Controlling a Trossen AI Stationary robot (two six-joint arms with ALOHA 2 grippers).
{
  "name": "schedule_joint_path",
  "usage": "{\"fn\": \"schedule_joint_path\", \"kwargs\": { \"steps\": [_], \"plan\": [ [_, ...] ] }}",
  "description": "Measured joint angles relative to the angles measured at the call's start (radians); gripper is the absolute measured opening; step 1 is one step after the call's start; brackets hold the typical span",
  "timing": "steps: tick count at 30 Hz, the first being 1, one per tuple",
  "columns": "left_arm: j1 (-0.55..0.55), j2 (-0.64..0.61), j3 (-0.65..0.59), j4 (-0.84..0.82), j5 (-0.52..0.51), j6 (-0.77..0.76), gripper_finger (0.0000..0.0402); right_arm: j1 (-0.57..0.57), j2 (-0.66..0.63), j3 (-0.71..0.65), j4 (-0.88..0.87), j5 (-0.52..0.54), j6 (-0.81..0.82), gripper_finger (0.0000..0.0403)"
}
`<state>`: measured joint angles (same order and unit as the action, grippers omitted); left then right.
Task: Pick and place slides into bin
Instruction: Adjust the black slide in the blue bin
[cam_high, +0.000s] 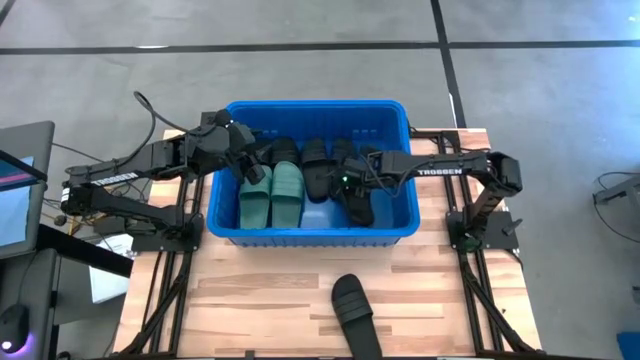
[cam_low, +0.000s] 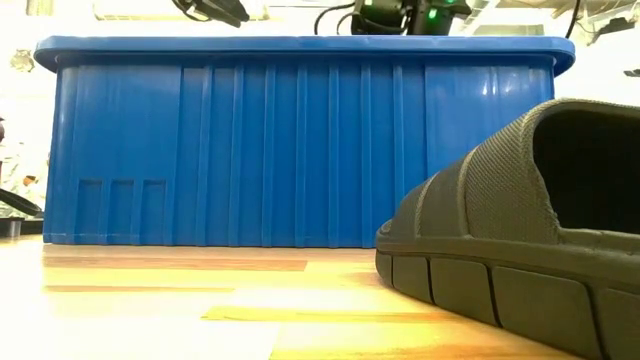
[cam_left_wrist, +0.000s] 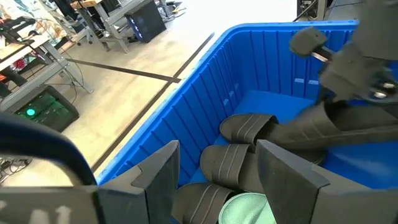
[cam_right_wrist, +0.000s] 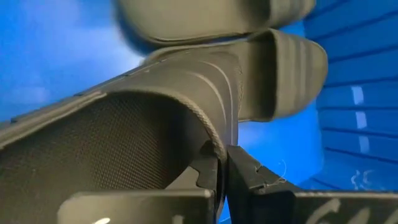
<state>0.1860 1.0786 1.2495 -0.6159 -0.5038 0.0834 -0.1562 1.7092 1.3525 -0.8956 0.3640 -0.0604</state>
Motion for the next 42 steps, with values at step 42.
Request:
{"fn": "schedule_joint_path", "kwargs": {
  "steps": [42],
  "plan": [
    [0.000, 0.000, 0.000, -0.004, 0.009, 0.008, 0.0199, -0.020, 0.104, 0.000, 0.051, -0.191, -0.044, 0.0088]
  ]
}}
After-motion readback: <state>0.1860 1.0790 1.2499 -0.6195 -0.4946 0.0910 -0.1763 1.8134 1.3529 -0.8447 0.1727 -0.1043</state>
